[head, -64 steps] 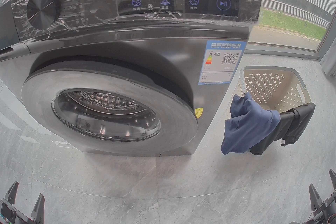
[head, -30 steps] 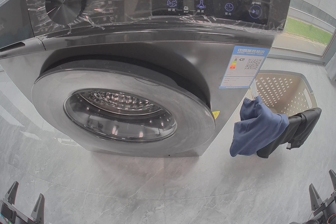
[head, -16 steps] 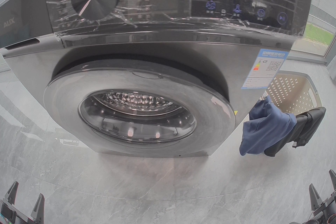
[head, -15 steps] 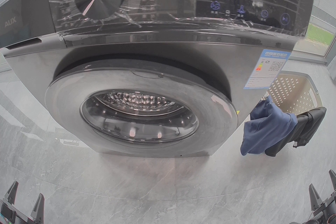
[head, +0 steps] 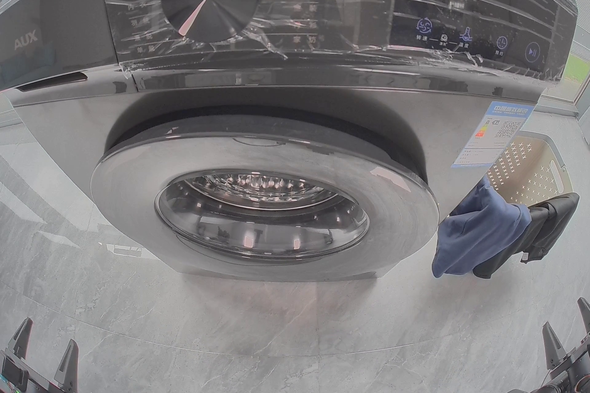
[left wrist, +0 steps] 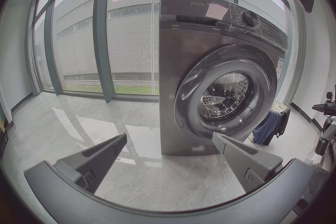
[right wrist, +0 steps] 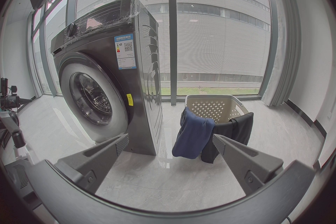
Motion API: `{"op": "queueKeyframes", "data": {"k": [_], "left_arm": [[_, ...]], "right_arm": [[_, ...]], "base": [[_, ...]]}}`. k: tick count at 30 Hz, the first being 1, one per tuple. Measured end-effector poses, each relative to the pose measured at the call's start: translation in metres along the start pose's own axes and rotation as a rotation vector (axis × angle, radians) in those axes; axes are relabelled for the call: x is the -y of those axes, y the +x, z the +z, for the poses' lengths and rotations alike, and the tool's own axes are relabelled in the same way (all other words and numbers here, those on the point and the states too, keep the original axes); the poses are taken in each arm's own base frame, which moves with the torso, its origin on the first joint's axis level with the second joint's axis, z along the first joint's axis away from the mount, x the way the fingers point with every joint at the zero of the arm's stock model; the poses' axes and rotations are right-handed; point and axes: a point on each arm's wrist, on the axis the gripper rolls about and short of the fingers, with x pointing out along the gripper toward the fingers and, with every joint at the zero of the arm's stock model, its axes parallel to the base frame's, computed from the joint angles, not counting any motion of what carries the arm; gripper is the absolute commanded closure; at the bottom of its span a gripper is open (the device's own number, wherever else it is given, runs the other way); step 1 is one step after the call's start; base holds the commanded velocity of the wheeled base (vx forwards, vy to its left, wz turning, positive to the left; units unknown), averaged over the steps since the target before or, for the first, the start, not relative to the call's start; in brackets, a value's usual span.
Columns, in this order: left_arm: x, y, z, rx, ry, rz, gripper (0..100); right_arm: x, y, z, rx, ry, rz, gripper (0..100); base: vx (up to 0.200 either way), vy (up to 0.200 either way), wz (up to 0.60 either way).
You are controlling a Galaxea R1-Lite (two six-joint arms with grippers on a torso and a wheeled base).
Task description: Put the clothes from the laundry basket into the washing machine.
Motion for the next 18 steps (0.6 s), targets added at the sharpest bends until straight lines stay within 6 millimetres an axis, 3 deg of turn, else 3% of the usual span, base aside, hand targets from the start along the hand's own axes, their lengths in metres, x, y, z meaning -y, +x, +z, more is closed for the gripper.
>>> {"op": "queueKeyframes", "data": {"k": [12,18], "left_arm": [[0.0,0.0,0.0,0.0,0.0,0.0,0],[0.0,0.0,0.0,0.0,0.0,0.0,0]], "right_arm": [[0.0,0.0,0.0,0.0,0.0,0.0,0],[0.0,0.0,0.0,0.0,0.0,0.0,0]], "base": [[0.0,0.2,0.0],[0.0,0.0,0.0]]}}
